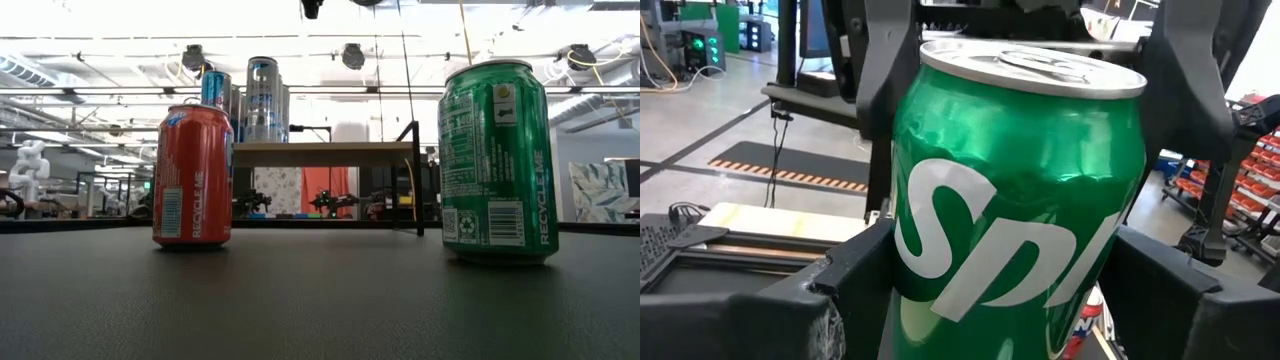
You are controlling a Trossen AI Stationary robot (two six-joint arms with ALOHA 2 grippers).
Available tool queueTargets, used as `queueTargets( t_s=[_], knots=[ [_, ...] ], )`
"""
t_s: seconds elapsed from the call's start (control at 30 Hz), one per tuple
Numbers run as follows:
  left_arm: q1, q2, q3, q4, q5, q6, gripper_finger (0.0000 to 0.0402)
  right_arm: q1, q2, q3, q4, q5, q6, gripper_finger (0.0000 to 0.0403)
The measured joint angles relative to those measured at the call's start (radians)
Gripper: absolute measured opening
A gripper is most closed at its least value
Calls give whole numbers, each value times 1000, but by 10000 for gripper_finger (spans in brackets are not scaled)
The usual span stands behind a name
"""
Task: Place canned beverage on shelf
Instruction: Put the top green soda can on the shelf
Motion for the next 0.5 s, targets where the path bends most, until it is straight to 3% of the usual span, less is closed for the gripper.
queueTargets(
  t_s=[0.23, 0.5],
  knots=[
    [-7, 0, 0, -1, 0, 0, 286, -1, 15, 0, -4, 0, -41, 384],
    [-7, 0, 0, 0, 0, 0, 286, -1, 22, 0, 26, 3, -71, 334]
  ],
)
